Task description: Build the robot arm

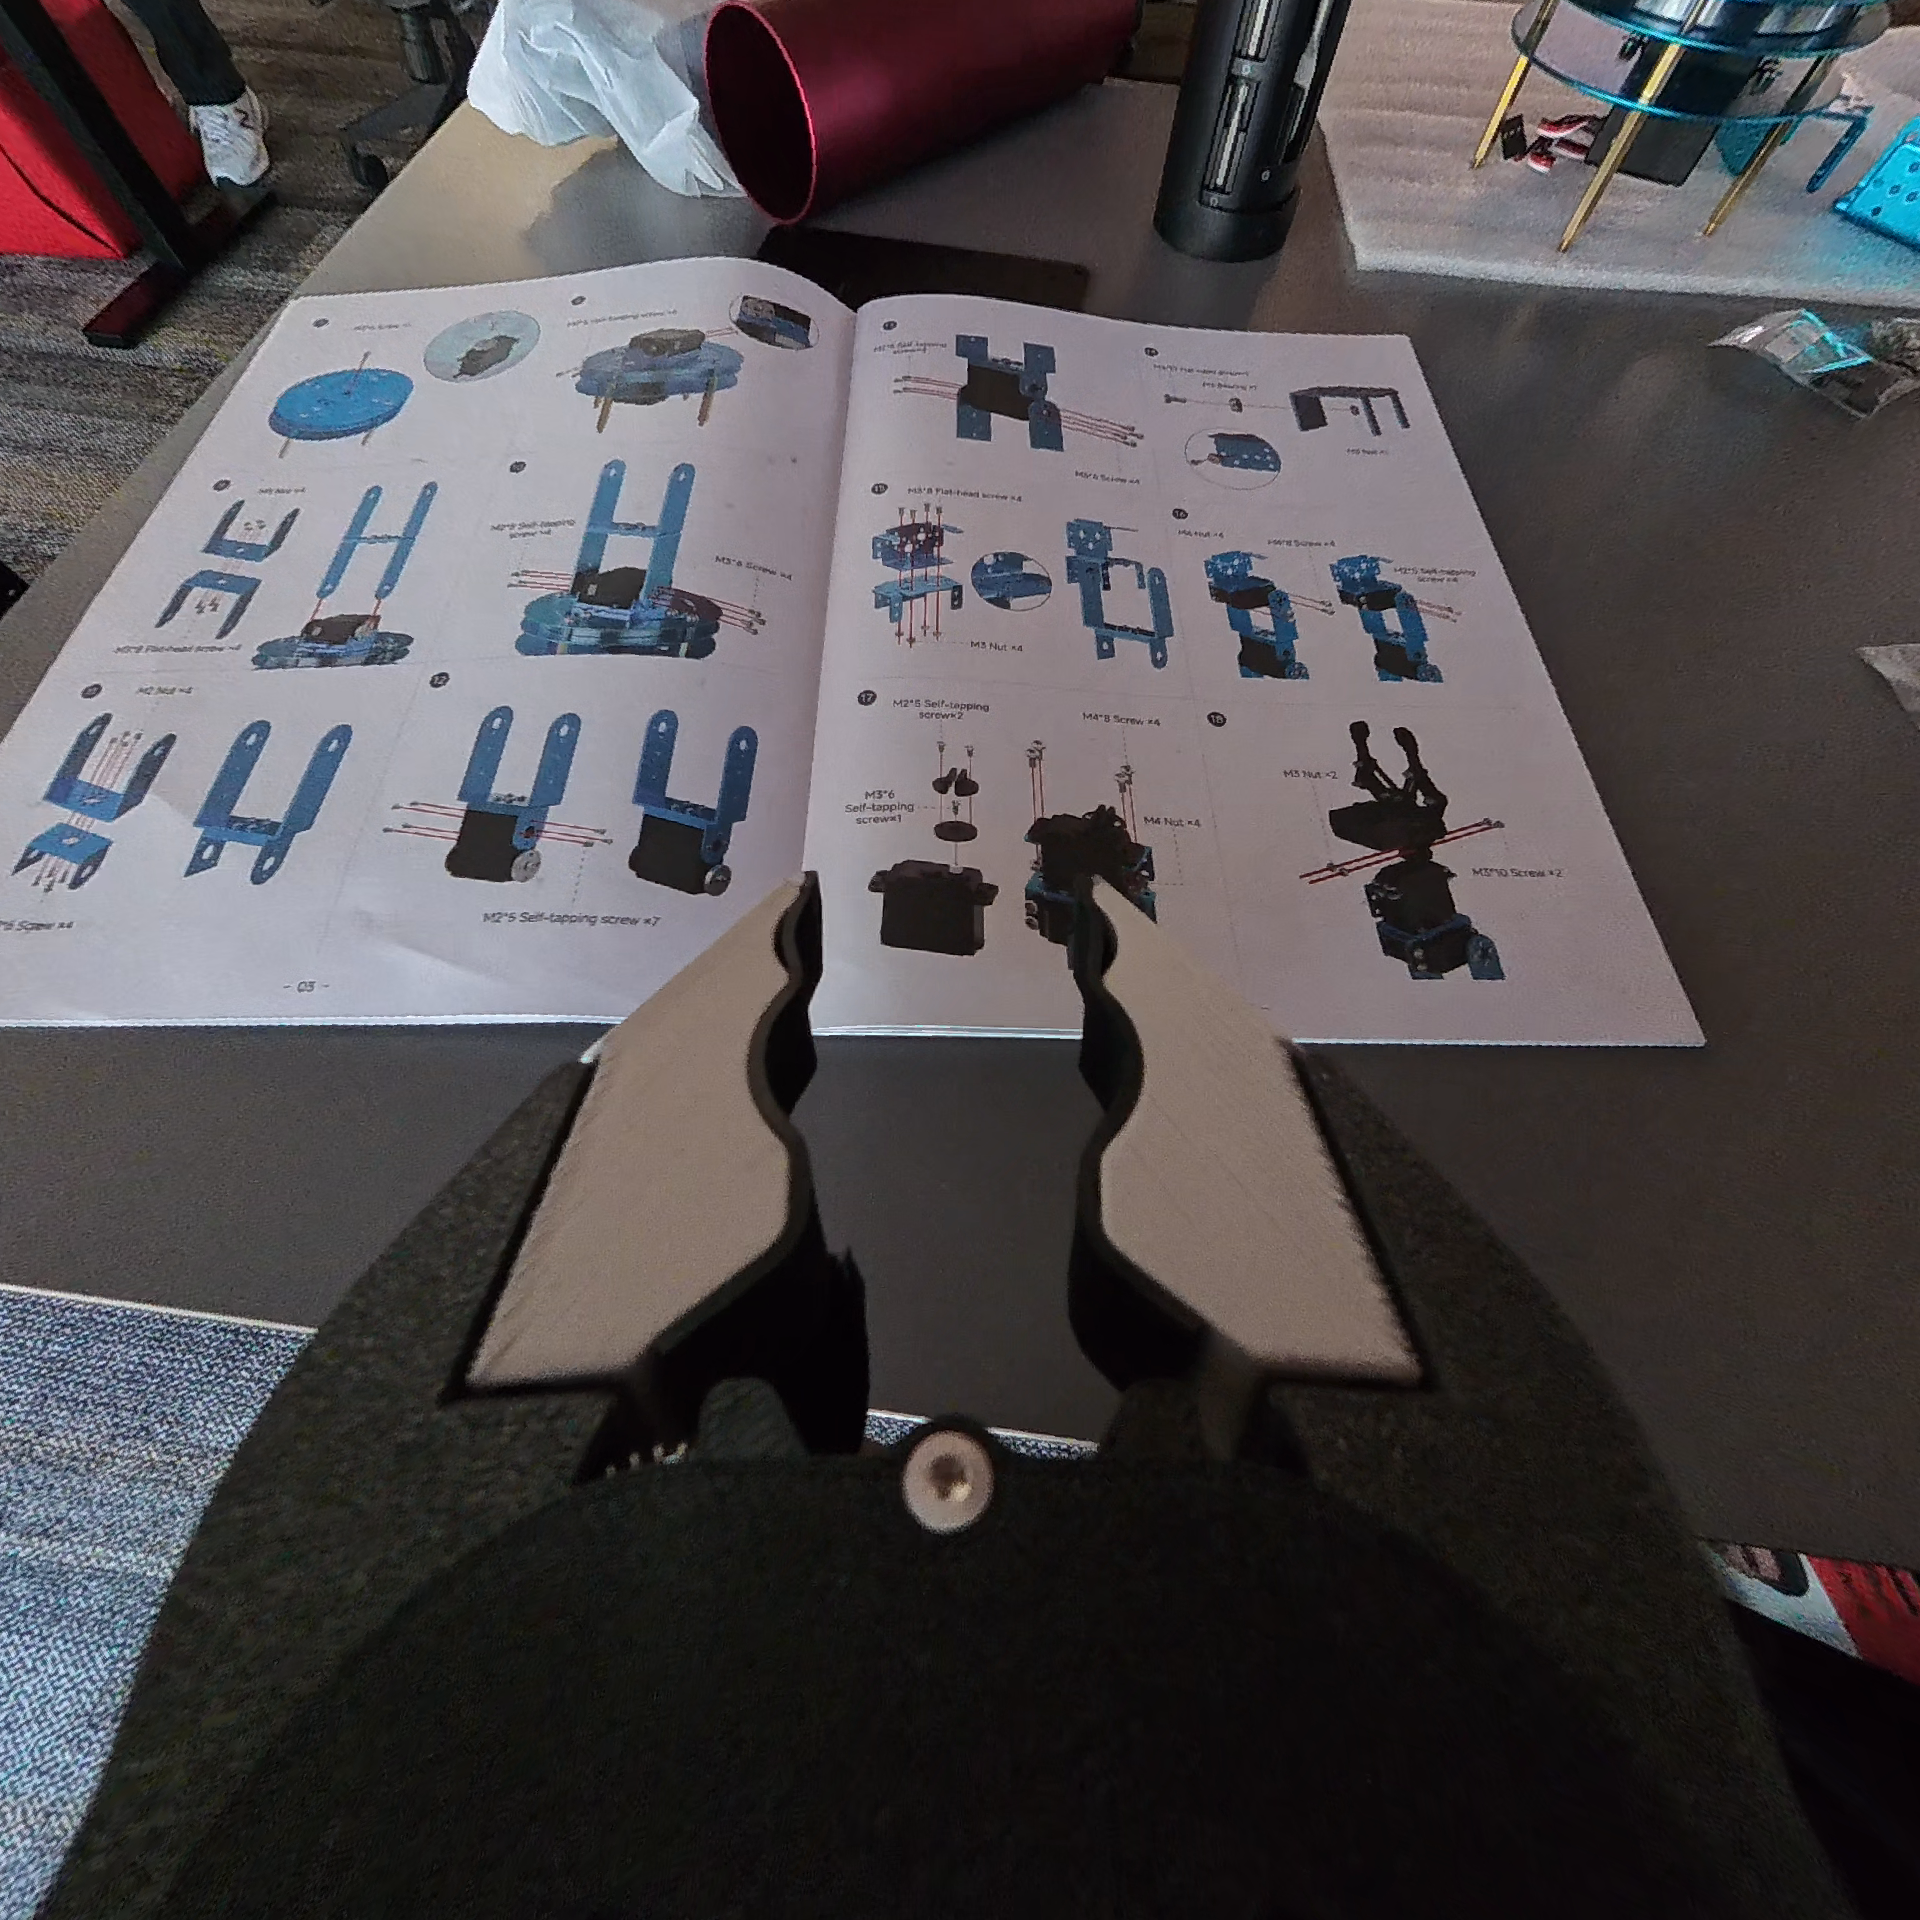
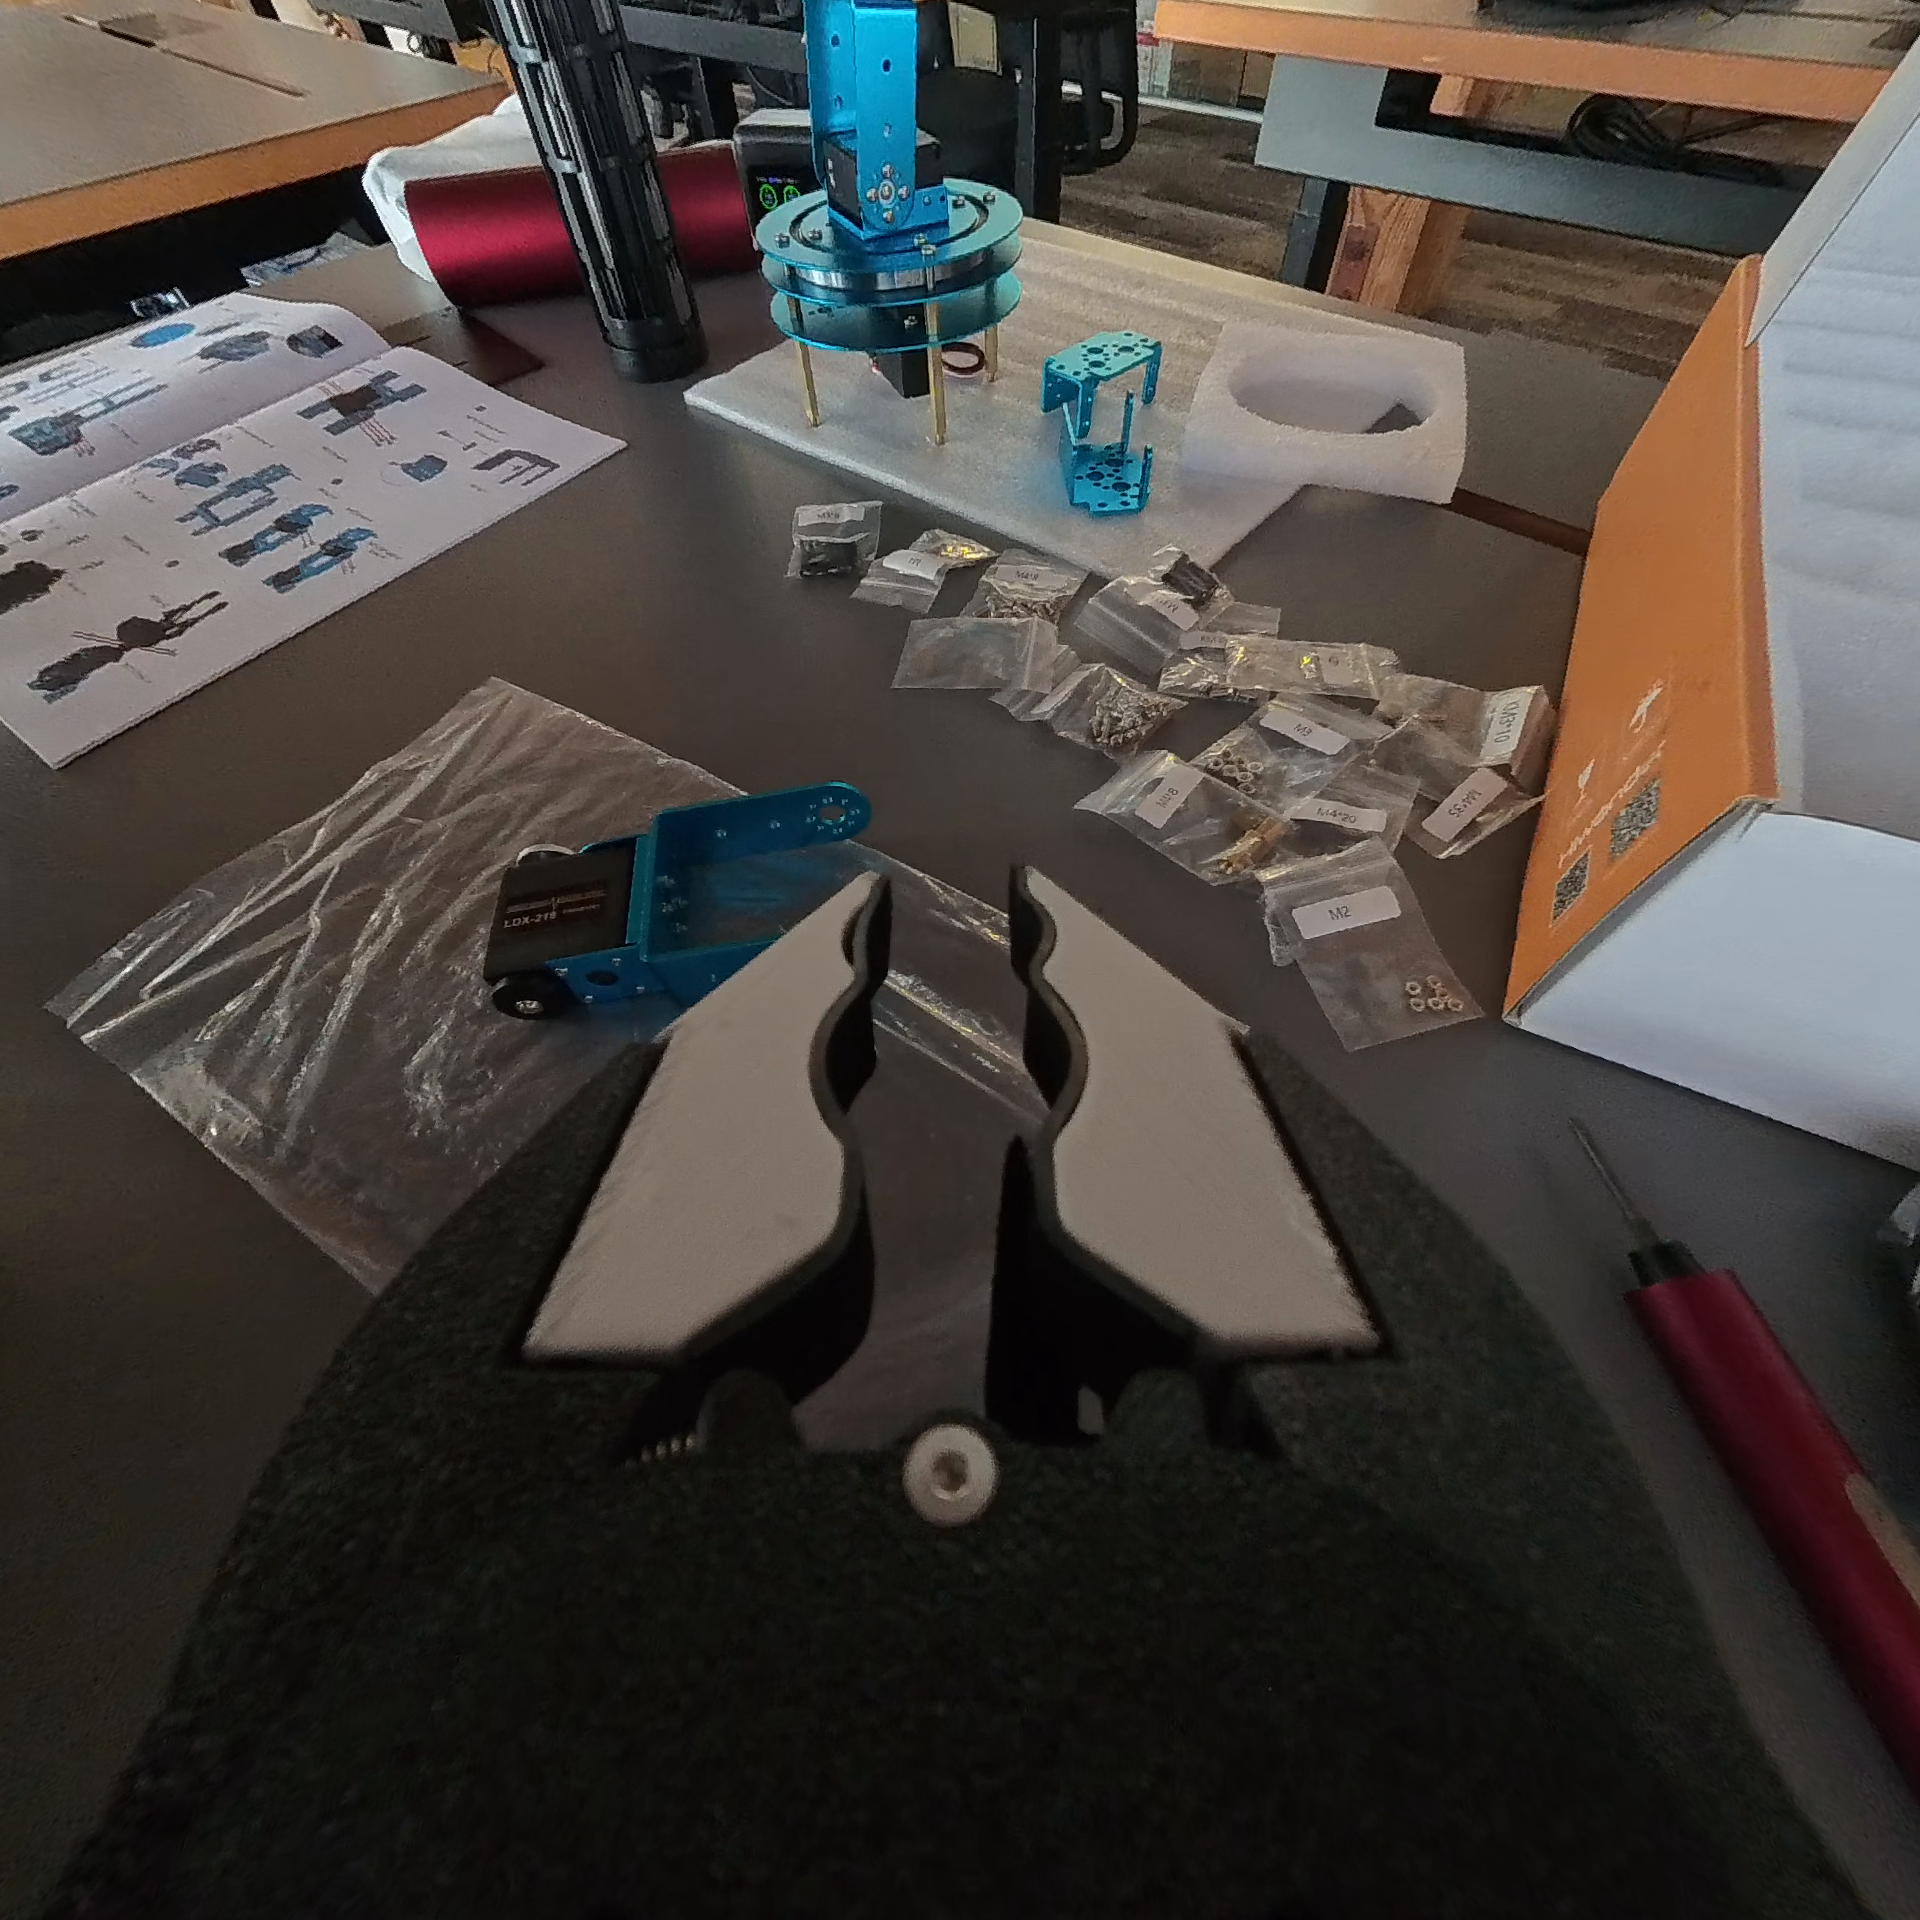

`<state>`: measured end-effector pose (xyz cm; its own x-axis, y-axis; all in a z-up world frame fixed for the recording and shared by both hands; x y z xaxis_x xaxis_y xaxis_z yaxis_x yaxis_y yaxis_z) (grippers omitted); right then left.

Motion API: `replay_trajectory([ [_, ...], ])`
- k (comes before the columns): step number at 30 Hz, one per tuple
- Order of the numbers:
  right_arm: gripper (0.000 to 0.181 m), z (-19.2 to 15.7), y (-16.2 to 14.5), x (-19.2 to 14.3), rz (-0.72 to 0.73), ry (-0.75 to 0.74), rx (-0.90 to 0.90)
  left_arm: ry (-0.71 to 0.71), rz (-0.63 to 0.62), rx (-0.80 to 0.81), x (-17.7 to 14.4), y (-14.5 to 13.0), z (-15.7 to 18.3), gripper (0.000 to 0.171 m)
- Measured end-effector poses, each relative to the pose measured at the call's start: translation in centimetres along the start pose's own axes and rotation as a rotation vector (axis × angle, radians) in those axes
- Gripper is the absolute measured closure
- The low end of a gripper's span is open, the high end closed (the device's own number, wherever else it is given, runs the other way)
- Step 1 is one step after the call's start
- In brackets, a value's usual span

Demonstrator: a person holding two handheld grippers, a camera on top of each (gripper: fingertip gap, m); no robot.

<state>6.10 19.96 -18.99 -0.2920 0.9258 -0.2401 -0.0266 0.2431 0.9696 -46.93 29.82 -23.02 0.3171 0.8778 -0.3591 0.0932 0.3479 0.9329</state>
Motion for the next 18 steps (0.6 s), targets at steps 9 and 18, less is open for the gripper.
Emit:
replay_trajectory([
  [9,0.159,-0.26,-0.26,0.15,-0.011,0.012,0.002,-0.003,-0.006,0.001,-0.08,-0.16,0.24,0.124],
  [18,0.159,-0.26,-0.44,-0.03,-0.013,0.015,0.012,-0.011,-0.004,0.004,0.11,-0.01,0.58,0.124],
])
Point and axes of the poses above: each gripper's, where its closed fingertips meet, x out along the fingers, y out of its top, z = x × y across the jaws, the point moved 2 cm from there along -x, back along the fingers, and after that the axes turned 10 degrees about z, right-handed, at the moved point
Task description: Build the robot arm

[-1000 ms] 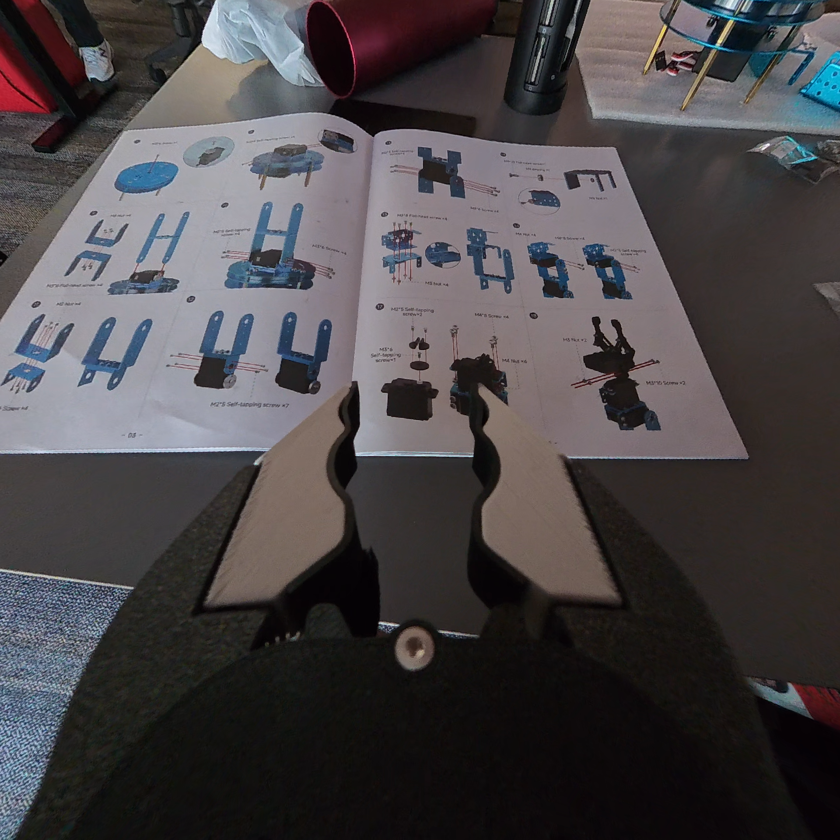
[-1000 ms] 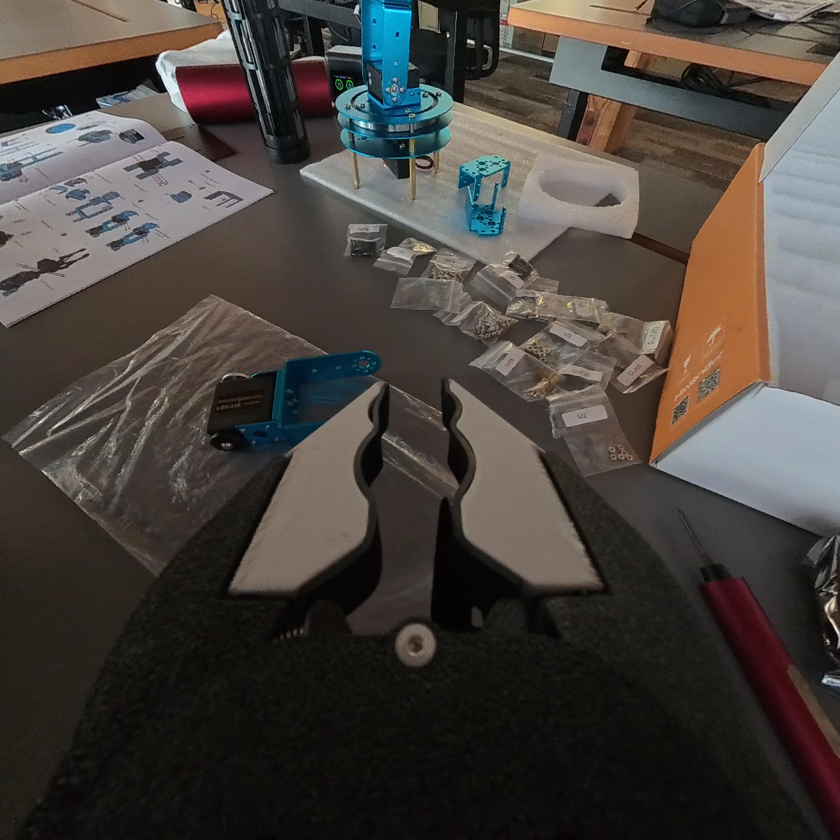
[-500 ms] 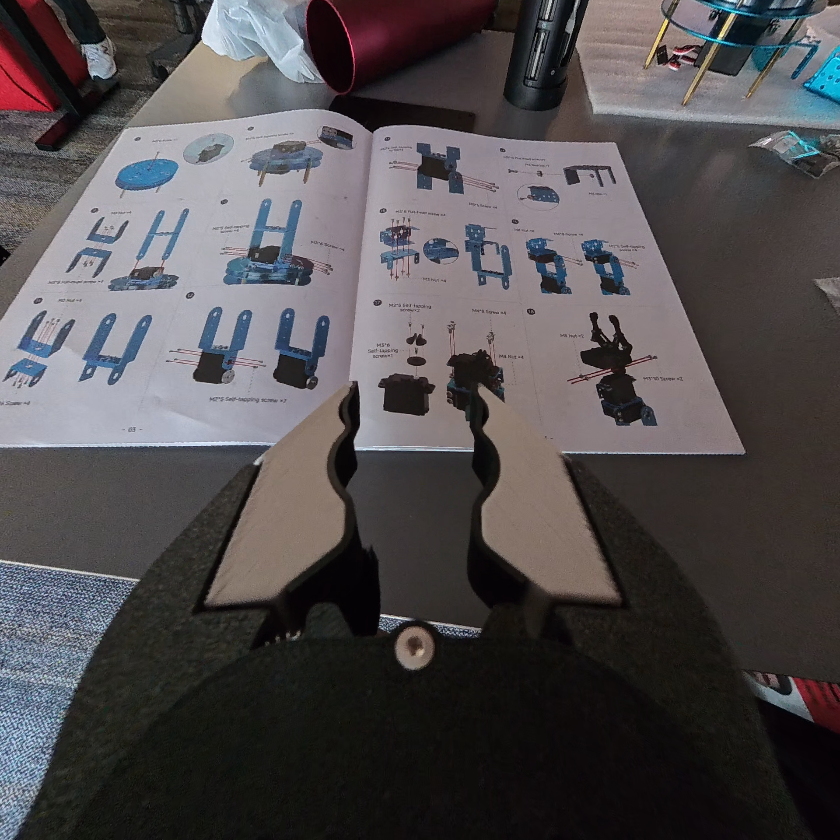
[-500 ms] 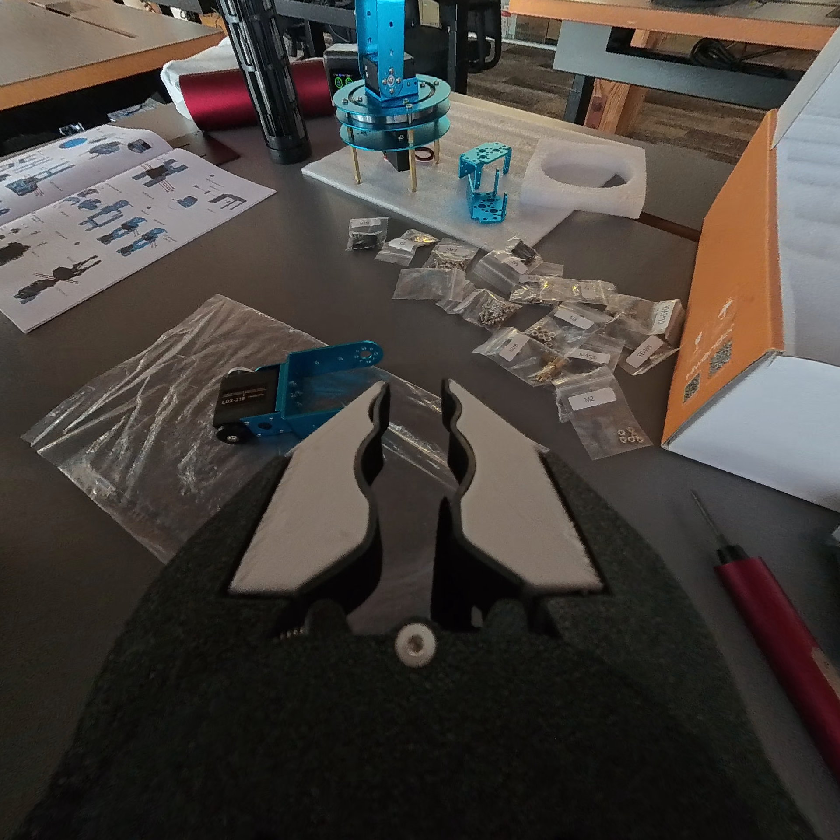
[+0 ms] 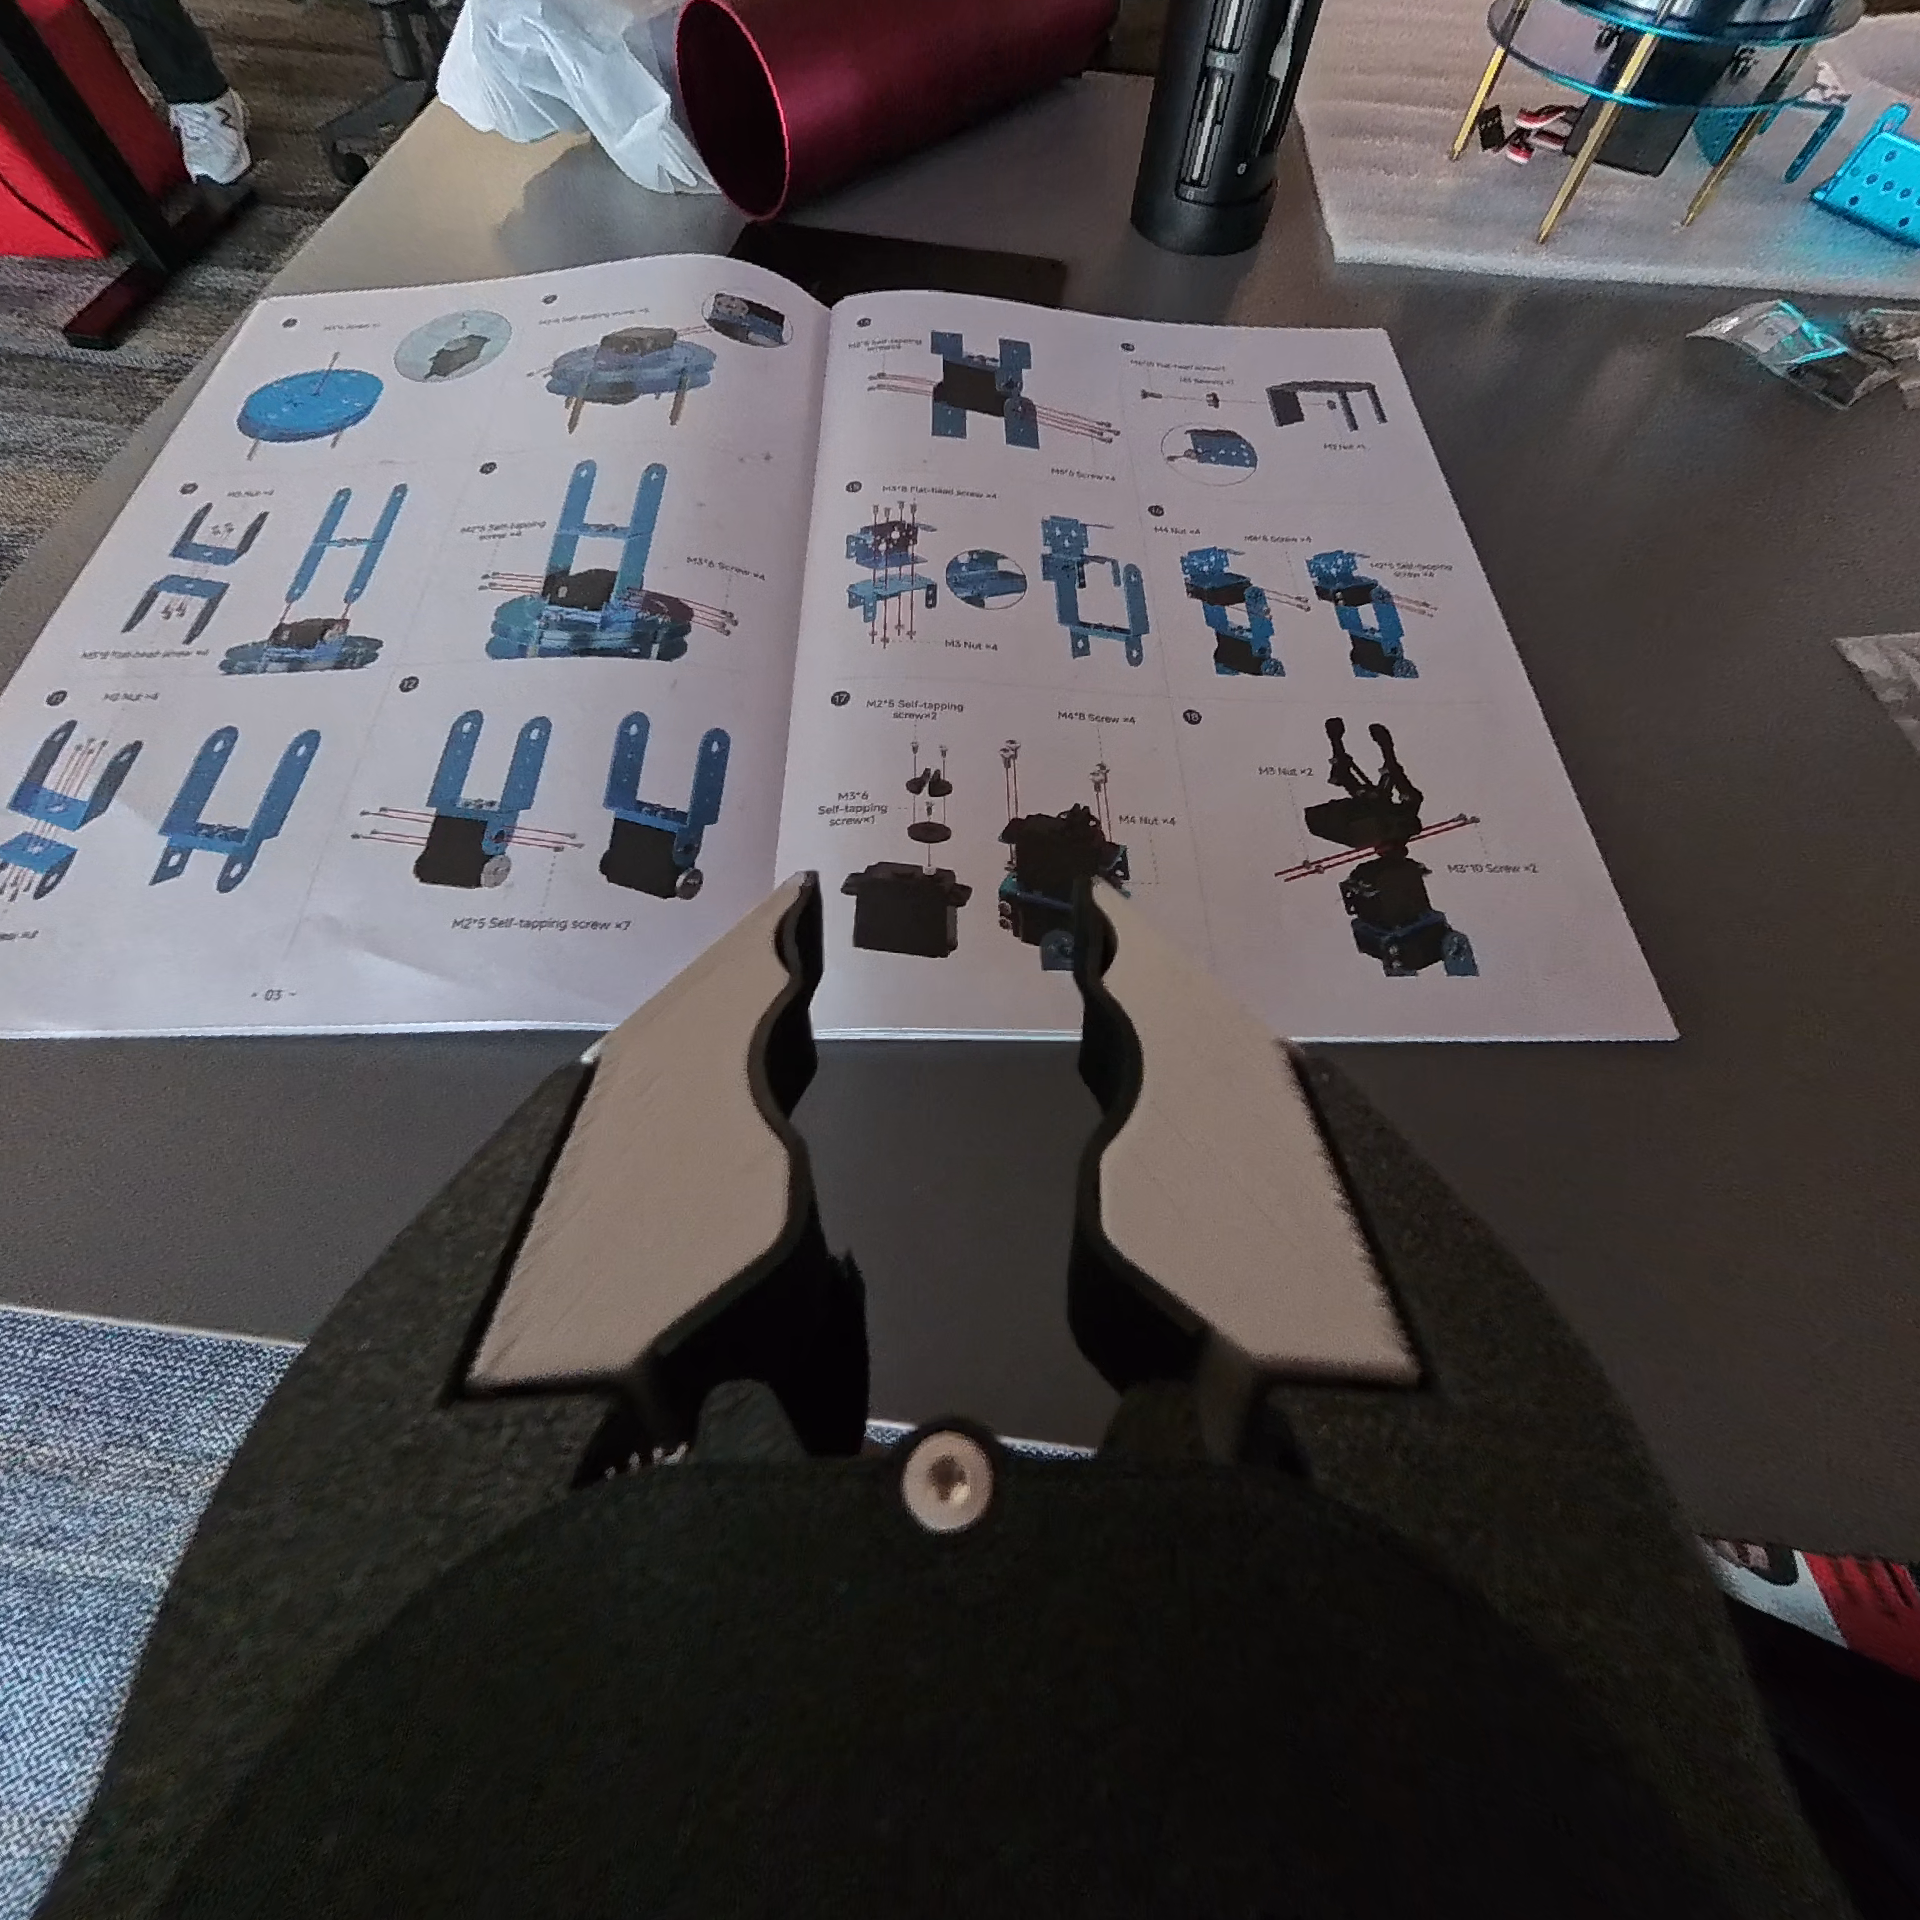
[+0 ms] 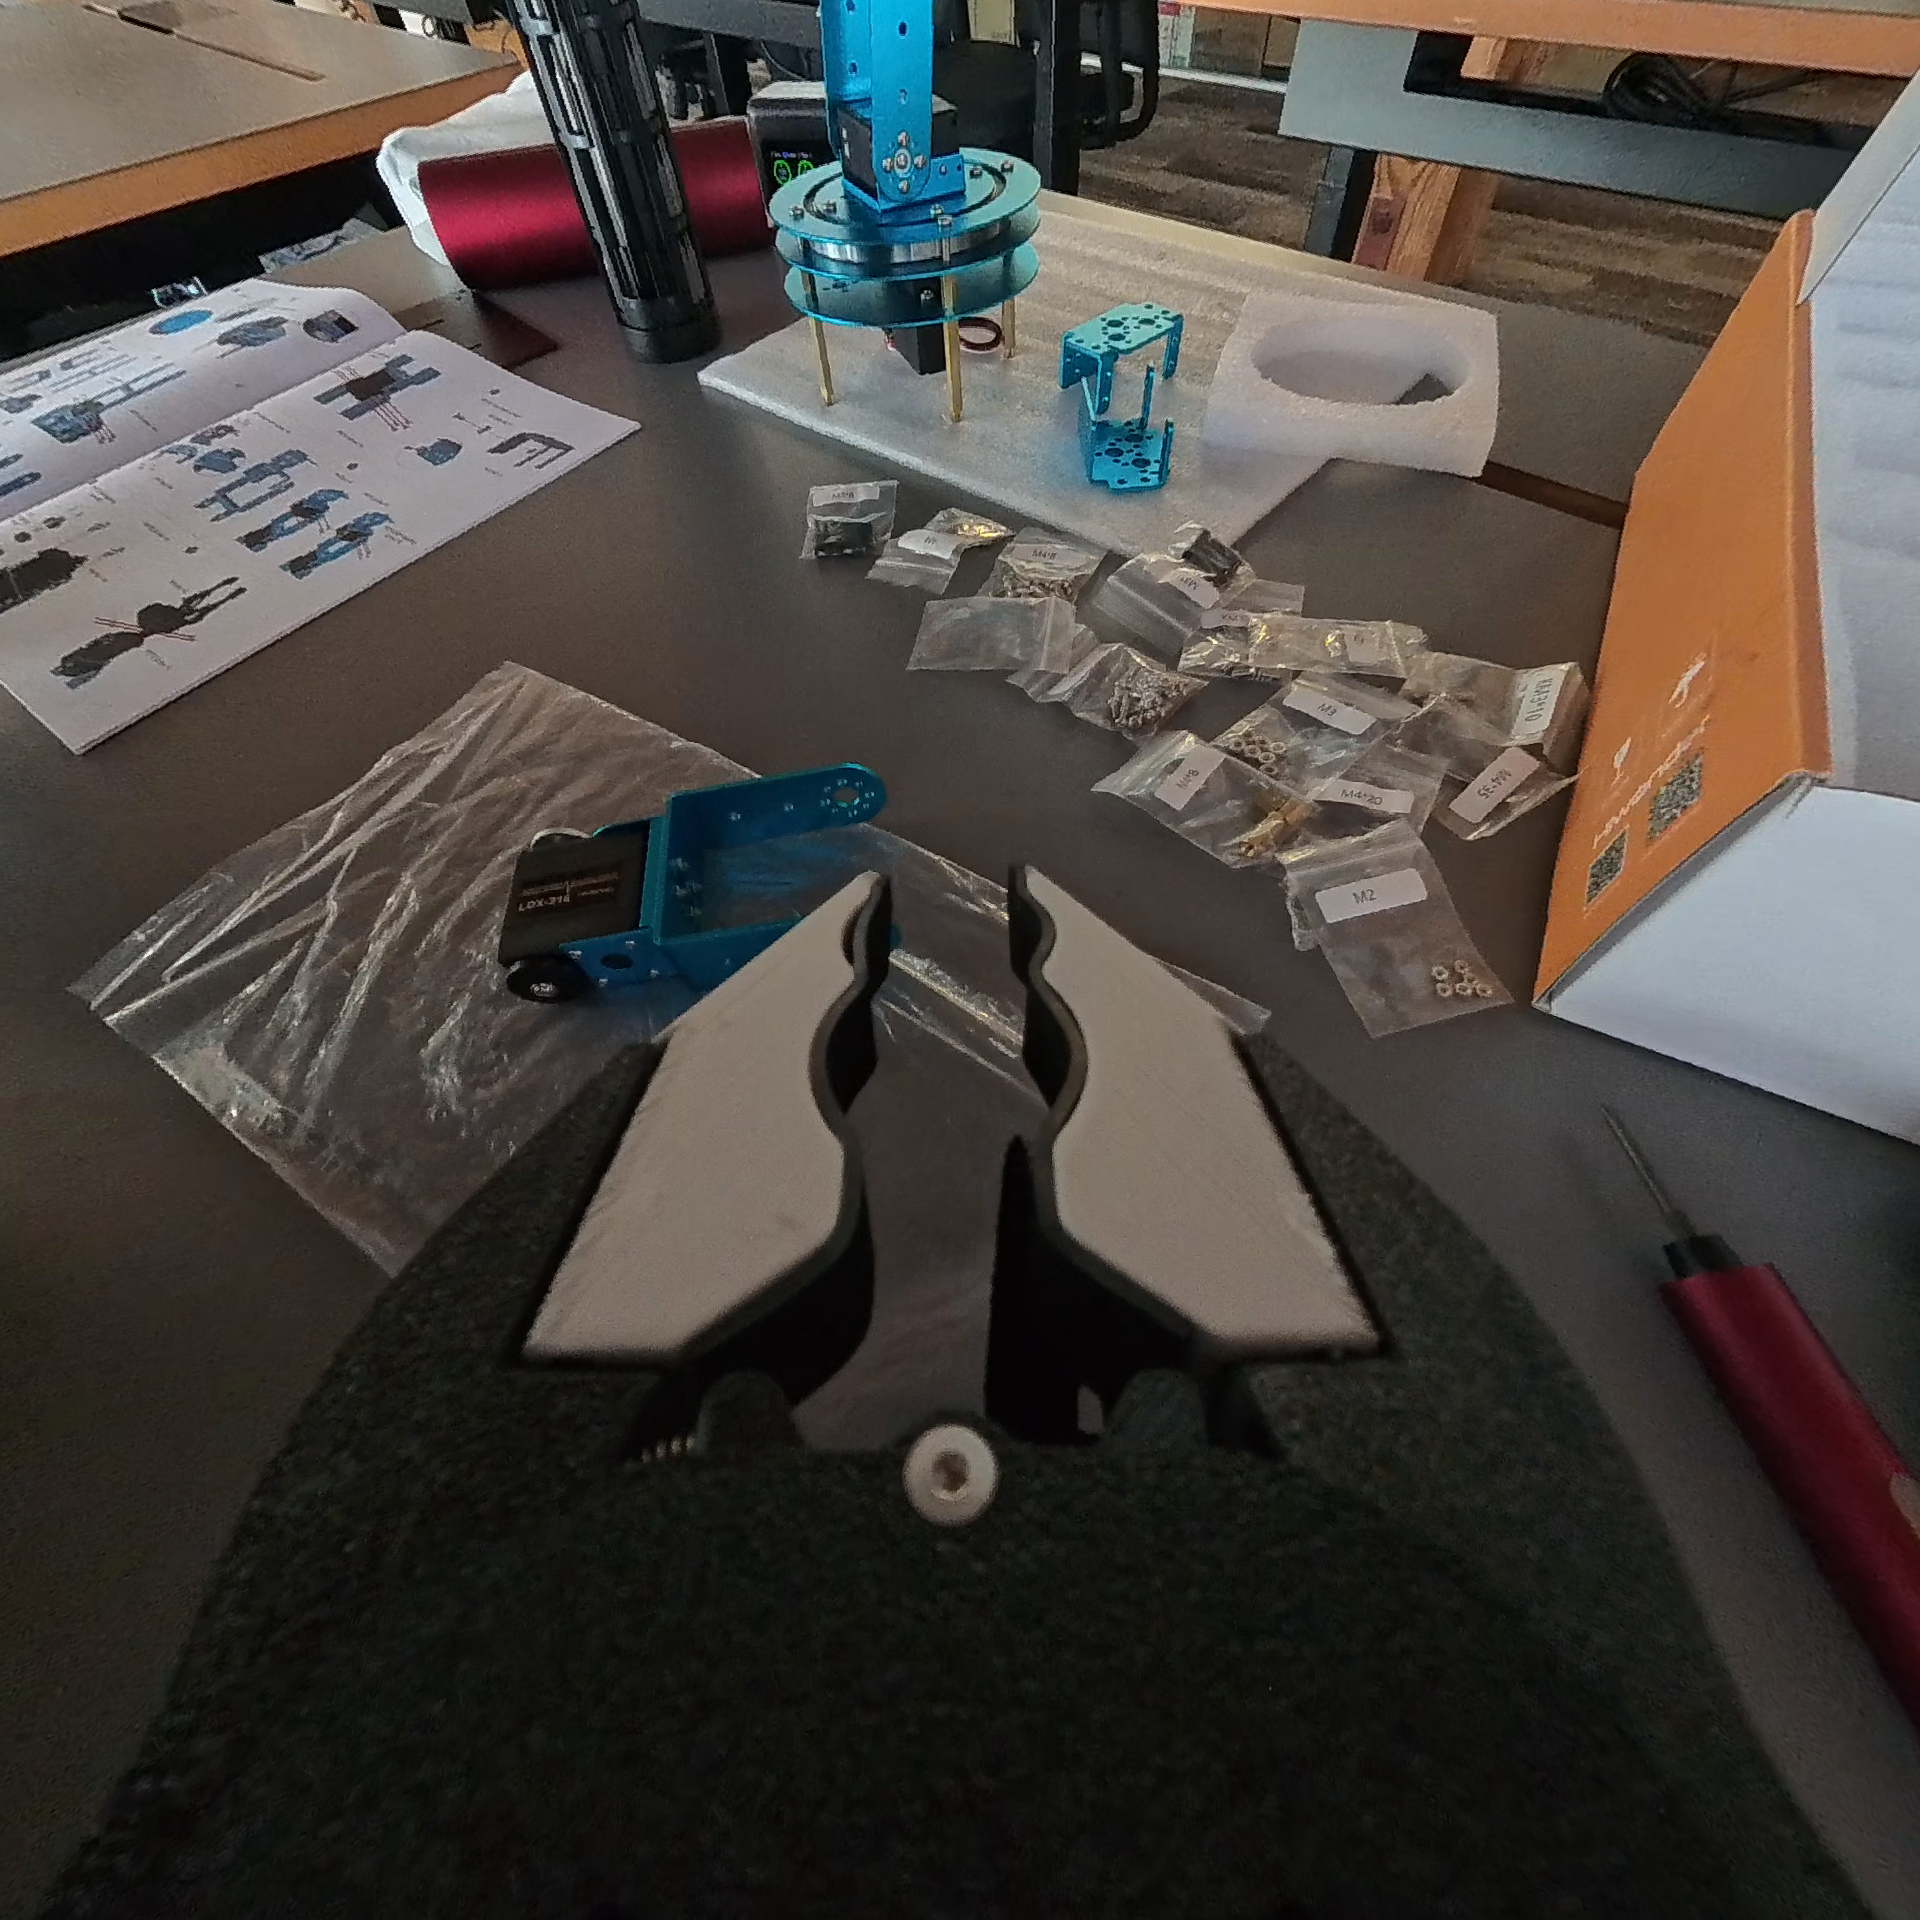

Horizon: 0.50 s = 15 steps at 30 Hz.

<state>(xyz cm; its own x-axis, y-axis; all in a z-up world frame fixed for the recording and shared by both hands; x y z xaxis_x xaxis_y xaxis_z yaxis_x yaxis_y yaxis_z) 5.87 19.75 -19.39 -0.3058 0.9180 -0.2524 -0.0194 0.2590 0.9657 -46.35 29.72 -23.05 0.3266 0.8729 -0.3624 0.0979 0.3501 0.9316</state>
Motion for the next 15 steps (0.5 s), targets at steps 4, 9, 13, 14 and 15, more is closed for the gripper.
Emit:
replay_trajectory([
  [4,0.159,0.2,0.0,-0.2,0.003,-0.002,0.001,-0.014,0.000,0.002,0.3,0.1,0.5,0.125],
  [9,0.159,0.4,0.4,-0.5,0.022,-0.002,0.007,-0.056,0.014,0.007,1.3,1.0,2.1,0.124],
  [13,0.159,0.8,0.5,-0.8,0.041,0.004,0.018,-0.145,0.068,0.017,2.9,3.3,5.2,0.124],
  [14,0.159,0.9,0.5,-0.8,0.046,0.006,0.022,-0.171,0.090,0.025,3.4,4.0,6.2,0.124],
  [15,0.159,0.9,0.6,-0.9,0.055,0.008,0.025,-0.201,0.116,0.031,3.9,4.9,7.3,0.125],
])
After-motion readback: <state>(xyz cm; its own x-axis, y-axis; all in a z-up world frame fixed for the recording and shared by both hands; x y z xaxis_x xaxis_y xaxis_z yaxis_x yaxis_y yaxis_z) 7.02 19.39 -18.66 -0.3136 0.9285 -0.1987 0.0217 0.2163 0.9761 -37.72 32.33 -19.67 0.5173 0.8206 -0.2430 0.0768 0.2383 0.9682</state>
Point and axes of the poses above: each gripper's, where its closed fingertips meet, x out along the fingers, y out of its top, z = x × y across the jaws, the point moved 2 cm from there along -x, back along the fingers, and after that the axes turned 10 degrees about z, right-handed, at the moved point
